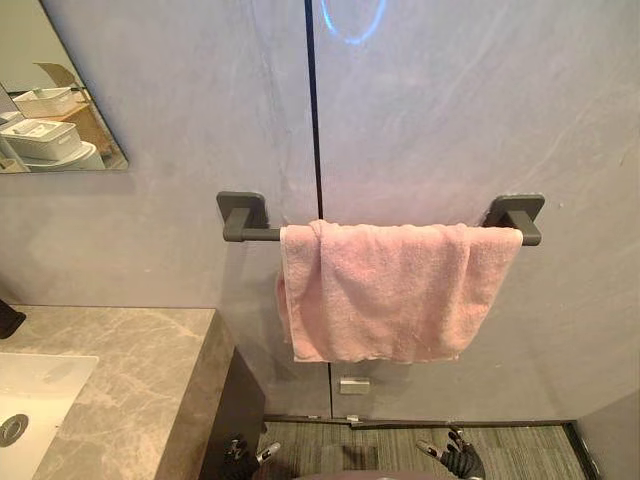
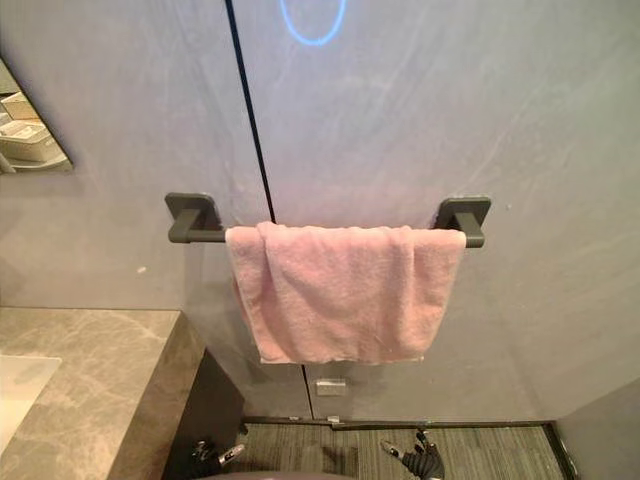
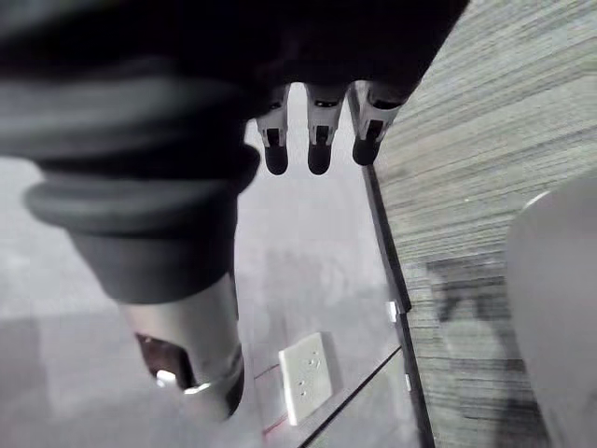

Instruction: Organize washtable

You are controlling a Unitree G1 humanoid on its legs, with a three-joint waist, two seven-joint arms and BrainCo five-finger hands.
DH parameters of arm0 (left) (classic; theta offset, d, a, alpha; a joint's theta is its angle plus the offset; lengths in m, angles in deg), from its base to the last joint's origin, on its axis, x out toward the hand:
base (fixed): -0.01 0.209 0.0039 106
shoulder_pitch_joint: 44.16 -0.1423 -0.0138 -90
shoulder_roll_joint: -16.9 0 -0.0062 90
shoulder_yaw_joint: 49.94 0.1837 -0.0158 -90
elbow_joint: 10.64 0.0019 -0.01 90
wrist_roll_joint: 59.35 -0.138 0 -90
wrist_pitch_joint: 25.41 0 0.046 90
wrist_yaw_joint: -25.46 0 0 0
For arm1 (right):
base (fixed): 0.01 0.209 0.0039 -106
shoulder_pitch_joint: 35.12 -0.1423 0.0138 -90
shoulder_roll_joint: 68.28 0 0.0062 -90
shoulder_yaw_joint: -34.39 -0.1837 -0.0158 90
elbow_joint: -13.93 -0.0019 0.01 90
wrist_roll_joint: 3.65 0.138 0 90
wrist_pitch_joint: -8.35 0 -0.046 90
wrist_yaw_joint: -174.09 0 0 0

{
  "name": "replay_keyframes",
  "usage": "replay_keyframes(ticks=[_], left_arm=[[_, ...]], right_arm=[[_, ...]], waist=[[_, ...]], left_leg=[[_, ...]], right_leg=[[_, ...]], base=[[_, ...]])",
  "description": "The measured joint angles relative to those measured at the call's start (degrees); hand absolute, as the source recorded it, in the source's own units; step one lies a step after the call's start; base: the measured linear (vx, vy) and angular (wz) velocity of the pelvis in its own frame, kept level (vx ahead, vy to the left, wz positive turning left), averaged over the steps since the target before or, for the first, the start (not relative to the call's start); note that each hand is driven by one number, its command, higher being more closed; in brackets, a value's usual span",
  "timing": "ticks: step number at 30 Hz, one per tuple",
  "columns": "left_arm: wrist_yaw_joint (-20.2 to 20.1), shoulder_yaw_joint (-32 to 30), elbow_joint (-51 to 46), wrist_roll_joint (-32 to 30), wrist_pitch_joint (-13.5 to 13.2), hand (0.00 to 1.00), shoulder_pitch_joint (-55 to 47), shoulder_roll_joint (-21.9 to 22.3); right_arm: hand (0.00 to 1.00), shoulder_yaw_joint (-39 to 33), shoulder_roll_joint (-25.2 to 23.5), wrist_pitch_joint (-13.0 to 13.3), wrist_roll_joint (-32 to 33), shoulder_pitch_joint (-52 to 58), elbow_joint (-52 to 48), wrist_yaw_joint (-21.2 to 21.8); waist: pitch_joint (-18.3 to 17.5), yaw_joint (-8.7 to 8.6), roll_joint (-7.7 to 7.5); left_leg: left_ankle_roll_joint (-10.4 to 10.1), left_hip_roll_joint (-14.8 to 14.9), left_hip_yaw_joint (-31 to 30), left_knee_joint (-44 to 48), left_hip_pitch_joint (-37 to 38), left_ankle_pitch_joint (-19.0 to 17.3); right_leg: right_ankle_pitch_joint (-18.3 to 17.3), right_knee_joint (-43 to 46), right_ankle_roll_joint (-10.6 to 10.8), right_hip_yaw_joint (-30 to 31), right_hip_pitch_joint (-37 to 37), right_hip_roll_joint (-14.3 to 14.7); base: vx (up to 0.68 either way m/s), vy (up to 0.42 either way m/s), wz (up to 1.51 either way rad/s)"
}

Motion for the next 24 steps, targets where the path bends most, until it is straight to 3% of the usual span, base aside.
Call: replay_keyframes(ticks=[7, 24], left_arm=[[1.1, -1.1, 5.8, -2.2, 0.0, 0.00, 4.4, -0.8], [1.9, -3.3, 9.7, -2.7, 0.0, 0.00, 8.3, -1.5]], right_arm=[[0.00, -3.2, 0.8, -0.4, 0.0, -5.2, 8.0, -1.7], [0.00, -4.1, 2.0, -0.6, 0.1, -10.4, 14.5, -2.3]], waist=[[1.2, -0.01, -0.28], [5.3, -0.15, -1.06]], left_leg=[[0.0, -0.4, -0.4, -0.3, 0.0, 0.0], [0.2, -1.1, -1.4, -0.7, -0.3, 0.2]], right_leg=[[0.9, -1.8, -0.1, 0.0, 0.3, 0.3], [1.4, -3.4, 0.2, -0.6, 0.8, 0.1]], base=[[0.00, 0.000, 0.00], [-0.01, -0.010, 0.02]])
